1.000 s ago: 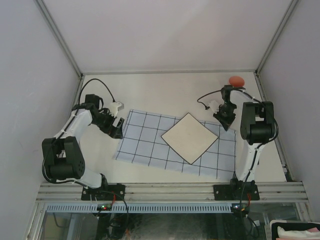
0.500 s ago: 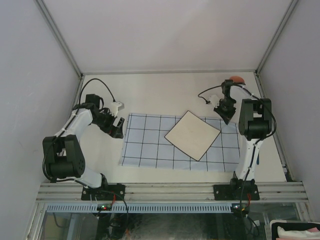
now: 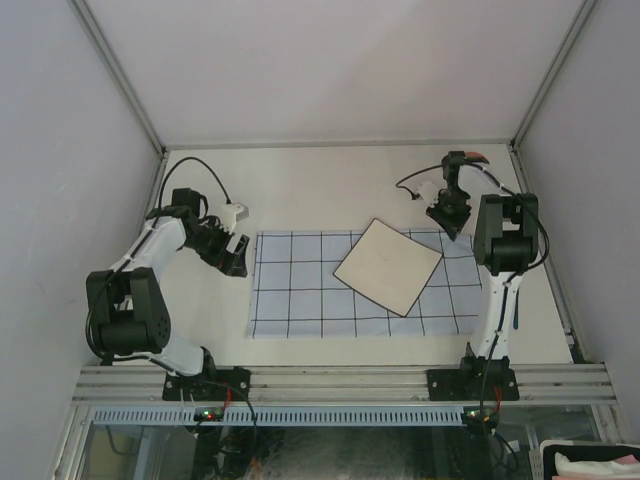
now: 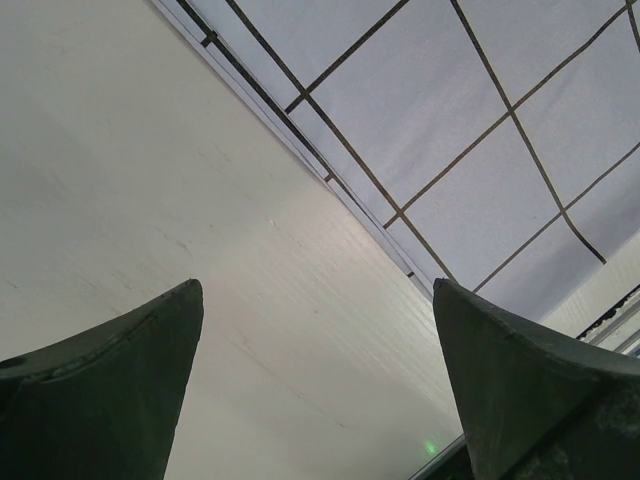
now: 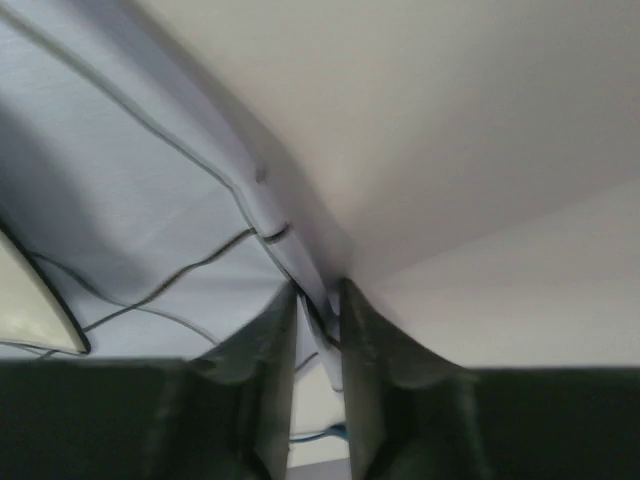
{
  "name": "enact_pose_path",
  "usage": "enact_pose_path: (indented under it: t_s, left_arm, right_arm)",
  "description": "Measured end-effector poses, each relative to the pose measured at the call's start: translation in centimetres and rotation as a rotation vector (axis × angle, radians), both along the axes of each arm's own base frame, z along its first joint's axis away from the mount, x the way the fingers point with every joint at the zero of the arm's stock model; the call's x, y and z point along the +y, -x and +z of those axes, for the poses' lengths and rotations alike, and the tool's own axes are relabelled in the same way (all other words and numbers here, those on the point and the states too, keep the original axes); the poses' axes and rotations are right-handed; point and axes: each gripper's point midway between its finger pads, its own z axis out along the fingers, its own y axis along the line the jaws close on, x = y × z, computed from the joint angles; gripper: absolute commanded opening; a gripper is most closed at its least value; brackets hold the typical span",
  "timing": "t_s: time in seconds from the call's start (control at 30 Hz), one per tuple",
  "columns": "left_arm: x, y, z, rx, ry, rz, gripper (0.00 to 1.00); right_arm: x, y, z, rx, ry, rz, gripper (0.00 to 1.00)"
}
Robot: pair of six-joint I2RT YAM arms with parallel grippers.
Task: Set the dinner table for one person
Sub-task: Adjust the napkin at the center of the board.
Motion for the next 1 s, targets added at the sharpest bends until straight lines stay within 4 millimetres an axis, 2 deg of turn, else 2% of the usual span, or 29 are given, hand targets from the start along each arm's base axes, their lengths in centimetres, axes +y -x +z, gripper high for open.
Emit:
enact_pose_path:
  t_s: [0.03,0.1,0.4,0.53,0.7,0.8,0.83,0.87,0.9,1.0]
  left_arm:
    - [0.0,0.0,0.0,0.001,0.0,0.0,1.0]
    - [0.0,0.0,0.0,0.001,0.0,0.0,1.0]
    - [-0.1,0.0,0.0,0.006,0.004,0.007,1.0]
    - [-0.2,0.1,0.0,0.008,0.011,0.012,1.0]
    - [-0.2,0.1,0.4,-0.002,0.01,0.012,1.0]
    - [-0.1,0.1,1.2,-0.029,0.007,0.012,1.0]
    - [-0.1,0.1,1.5,-0.04,0.006,0.012,1.0]
    - [-0.1,0.1,1.7,-0.049,0.003,0.013,1.0]
    - [-0.1,0.1,1.9,-0.058,0.001,0.013,1.0]
    - [0.0,0.0,2.3,-0.075,-0.005,0.014,1.0]
  right_arm:
    - [-0.1,-0.2,0.0,-0.009,0.006,0.006,0.54]
    - [-0.9,-1.5,0.1,-0.061,0.041,0.011,0.63]
    - [-1.0,-2.5,1.3,-0.191,0.042,0.013,0.66]
    - [-0.8,-2.7,3.6,-0.261,0.029,0.01,0.67]
    - [-0.1,-2.5,7.8,-0.36,-0.008,0.006,0.67]
    - [0.7,-1.6,9.3,-0.391,-0.053,0.004,0.68]
    - [0.9,-1.0,9.4,-0.386,-0.066,0.006,0.73]
    - [1.1,-0.4,9.2,-0.375,-0.076,0.008,0.82]
    - [1.4,0.4,8.8,-0.353,-0.088,0.008,0.97]
    - [1.8,2.7,6.8,-0.265,-0.115,0.005,1.0]
